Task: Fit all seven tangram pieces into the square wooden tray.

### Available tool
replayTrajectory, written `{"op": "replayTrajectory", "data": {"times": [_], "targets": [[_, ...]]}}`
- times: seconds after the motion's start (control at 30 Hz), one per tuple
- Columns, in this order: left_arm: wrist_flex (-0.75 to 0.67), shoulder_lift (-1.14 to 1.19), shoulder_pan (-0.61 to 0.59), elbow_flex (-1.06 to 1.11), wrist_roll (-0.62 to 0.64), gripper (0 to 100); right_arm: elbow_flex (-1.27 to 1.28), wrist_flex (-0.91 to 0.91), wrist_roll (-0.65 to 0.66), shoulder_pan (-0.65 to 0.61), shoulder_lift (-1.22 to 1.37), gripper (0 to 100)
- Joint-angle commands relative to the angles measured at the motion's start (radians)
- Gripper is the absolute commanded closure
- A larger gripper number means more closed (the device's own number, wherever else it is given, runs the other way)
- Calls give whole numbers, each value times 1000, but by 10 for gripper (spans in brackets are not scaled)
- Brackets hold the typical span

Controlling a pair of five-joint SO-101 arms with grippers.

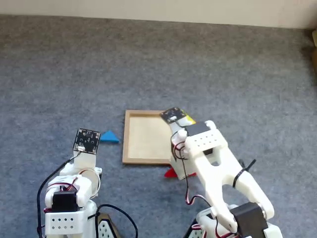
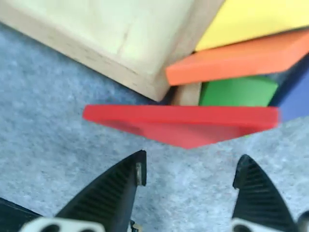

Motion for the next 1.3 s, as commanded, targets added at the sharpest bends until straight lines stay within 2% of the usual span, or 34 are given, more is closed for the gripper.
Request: {"op": "replayTrajectory", "data": {"times": [0.0,0.13,0.33,1.03,1.27], "targets": [[3,-28,-4,21,9,964,-54,-18,-23,-41,4,711],[3,-28,-4,21,9,964,-50,-50,-32,-45,4,711],[3,-28,-4,21,9,964,-45,-202,-195,-45,5,711],[3,-28,-4,21,9,964,-61,-186,-195,-47,-4,714],[3,-28,-4,21,9,964,-162,-193,-192,-68,5,714]]}}
